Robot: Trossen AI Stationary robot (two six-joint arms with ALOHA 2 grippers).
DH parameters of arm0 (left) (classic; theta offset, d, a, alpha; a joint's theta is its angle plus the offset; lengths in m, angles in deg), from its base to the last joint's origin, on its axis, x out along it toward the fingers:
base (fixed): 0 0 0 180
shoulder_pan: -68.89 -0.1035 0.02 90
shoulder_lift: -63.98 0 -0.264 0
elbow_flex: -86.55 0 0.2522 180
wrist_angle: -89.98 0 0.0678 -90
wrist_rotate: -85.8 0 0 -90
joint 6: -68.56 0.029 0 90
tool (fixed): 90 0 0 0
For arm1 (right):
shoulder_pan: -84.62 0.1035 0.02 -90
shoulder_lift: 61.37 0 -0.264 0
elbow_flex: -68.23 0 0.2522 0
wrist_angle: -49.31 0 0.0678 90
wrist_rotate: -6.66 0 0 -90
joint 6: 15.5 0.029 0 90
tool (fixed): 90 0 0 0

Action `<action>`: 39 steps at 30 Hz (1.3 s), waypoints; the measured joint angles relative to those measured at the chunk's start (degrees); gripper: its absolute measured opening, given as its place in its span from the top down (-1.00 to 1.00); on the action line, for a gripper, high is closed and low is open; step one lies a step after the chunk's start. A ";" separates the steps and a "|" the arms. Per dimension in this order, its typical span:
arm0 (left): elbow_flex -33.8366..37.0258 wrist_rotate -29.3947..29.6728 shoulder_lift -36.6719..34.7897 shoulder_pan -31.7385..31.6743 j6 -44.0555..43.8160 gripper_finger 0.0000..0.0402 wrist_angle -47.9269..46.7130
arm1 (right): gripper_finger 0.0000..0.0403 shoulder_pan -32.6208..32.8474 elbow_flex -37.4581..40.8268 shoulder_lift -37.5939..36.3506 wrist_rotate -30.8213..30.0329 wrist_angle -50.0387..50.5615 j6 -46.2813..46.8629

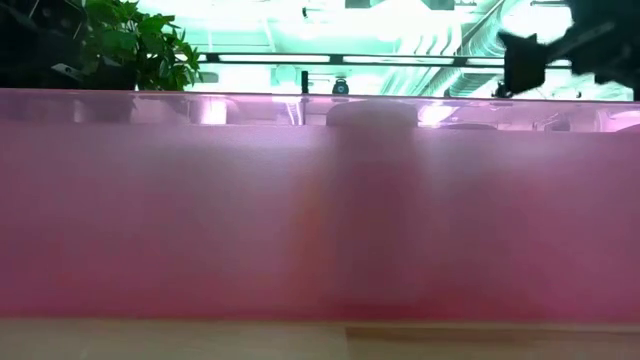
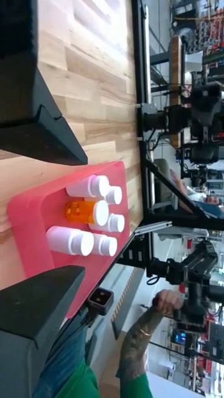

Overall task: Pick and place pill bottles into a basket
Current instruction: Return to Home Position

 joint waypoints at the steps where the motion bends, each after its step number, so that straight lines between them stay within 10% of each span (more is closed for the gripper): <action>1: 0.00 -0.08 0.00 0.00 -0.02 -0.54 0.01 | -0.78 -0.04 -0.64 -0.25 2.24 0.54 -0.01; 24: -0.02 -0.84 -0.01 0.00 -0.87 -0.54 0.06 | -0.78 5.72 -2.35 -23.91 -0.03 27.63 -2.75; 39: -0.07 -0.59 0.04 0.00 -1.18 -0.54 0.08 | -0.78 7.35 -2.37 -23.67 -2.68 28.99 2.09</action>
